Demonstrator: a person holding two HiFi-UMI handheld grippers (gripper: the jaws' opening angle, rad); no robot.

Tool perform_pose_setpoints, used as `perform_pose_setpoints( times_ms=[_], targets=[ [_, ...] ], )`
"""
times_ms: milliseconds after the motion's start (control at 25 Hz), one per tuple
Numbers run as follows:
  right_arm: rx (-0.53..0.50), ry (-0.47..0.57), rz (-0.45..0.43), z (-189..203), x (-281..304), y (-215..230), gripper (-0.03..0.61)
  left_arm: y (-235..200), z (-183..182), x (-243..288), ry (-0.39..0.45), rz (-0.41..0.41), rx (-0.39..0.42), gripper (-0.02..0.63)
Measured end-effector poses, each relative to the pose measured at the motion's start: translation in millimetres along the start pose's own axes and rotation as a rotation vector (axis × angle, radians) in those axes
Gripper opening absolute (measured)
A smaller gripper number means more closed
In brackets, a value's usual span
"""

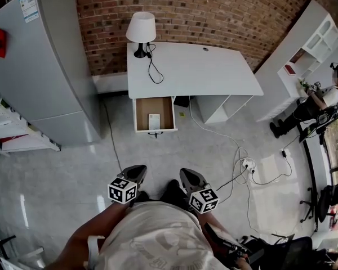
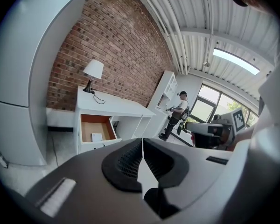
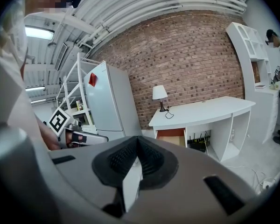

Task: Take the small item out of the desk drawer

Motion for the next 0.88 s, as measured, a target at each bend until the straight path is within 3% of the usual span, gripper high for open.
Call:
perform_pose_setpoints(
  times_ms=[440, 880],
  targets=[
    [-0.007, -0.038, -0.032, -7.8, 39.3, 12.4, 0.006, -36.6, -8.4, -8.1, 0.031, -0.086, -0.054, 0.012],
    [0.039, -0.045, -0.027, -17.1, 73.1, 55.2, 0.006, -56.3, -26.2, 24.2, 0.004, -0.125, -0.053, 0.012]
  ],
)
Point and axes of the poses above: the fingertips, and each gripper's own axes: x forward along the fingers, y to its right, z out of its underside, the point moved 2 cm from there along -x, backward along the fingers, and after that the axes turned 9 degrees about -z, right-handed, at the moved point
